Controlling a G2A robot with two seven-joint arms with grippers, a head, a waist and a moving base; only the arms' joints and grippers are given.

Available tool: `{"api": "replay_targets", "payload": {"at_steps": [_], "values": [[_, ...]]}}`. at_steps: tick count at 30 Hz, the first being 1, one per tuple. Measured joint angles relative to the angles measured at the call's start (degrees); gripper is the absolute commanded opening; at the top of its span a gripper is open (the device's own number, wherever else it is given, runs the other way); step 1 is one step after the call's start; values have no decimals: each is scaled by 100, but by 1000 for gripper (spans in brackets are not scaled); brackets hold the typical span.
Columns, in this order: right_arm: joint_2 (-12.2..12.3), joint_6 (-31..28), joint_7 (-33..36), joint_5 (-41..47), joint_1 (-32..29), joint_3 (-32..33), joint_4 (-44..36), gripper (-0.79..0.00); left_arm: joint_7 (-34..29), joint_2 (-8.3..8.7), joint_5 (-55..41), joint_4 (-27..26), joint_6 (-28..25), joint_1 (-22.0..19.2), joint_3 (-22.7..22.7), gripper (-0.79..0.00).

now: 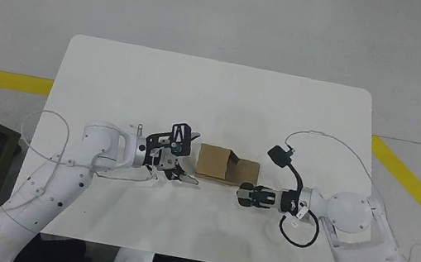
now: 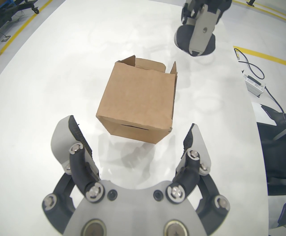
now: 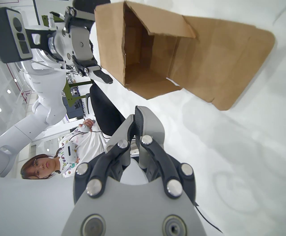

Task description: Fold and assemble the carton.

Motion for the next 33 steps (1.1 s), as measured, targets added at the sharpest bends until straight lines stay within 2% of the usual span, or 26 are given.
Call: {"api": "replay_targets", "payload": {"at_steps": [7, 16, 33], "values": [[-22, 15, -531, -199, 24, -234, 194, -785, -54, -58, -143, 78, 24, -134, 124, 0], [-114, -207, -988, 17, 464, -607, 660, -785, -158, -102, -260, 151, -15, -211, 227, 0], [-322, -606, -1212, 461, 1340, -1320, 1525, -785, -265, -110, -270, 173, -34, -184, 207, 0]]}}
